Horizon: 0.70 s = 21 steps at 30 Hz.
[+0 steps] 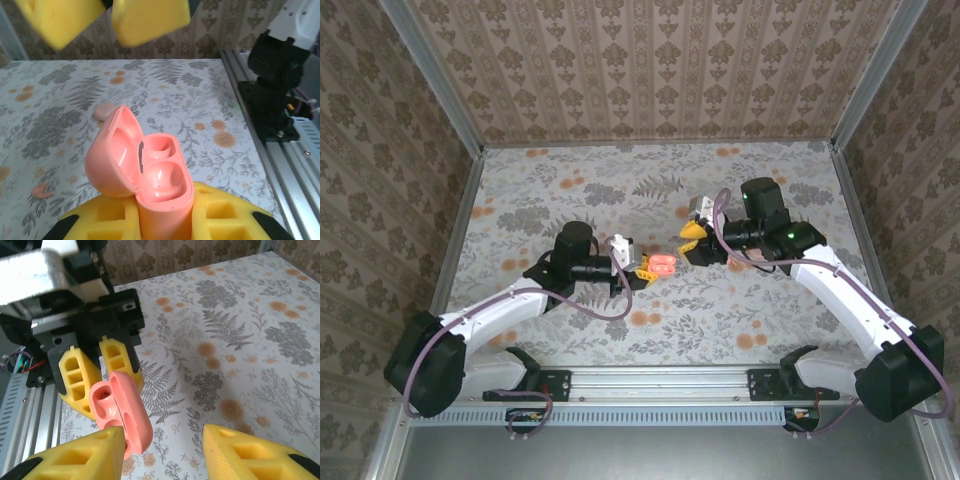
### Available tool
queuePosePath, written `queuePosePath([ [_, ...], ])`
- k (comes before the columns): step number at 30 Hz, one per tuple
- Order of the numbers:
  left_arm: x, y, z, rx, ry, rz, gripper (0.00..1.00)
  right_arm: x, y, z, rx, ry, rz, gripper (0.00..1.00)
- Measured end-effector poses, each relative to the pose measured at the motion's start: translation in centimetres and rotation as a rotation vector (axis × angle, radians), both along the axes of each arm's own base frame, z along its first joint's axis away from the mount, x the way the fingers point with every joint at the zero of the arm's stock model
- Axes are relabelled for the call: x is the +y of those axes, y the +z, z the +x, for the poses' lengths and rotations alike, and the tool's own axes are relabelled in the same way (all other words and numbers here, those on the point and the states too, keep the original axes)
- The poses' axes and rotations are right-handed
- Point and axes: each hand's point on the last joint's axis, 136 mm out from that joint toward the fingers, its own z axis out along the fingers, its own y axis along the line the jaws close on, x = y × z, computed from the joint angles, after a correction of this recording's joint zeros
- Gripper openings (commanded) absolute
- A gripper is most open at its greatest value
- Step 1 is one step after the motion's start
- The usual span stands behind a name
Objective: Insert the wireless bluetooth earbuds into the charging case
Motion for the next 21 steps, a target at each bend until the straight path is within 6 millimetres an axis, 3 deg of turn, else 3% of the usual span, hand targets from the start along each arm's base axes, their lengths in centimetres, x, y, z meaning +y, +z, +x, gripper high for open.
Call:
queuePosePath([
  [6,1.3,-3.0,1.4,0.037,0.150,0.015,0.15,-0.7,-0.9,1.6,0.125,-0.131,-0.039,0.48],
  [10,2.3,-4.2,2.2,0.044,0.233,0.019,0.15,-1.7,-3.2,3.3,0.277,-0.256,-0.114,0.49],
  [21,3.3,-5.4,2.9,0.032,0.310,0.013,0.14,-4.2,-10.0,8.3,0.662,-0.562,-0.350,0.50],
])
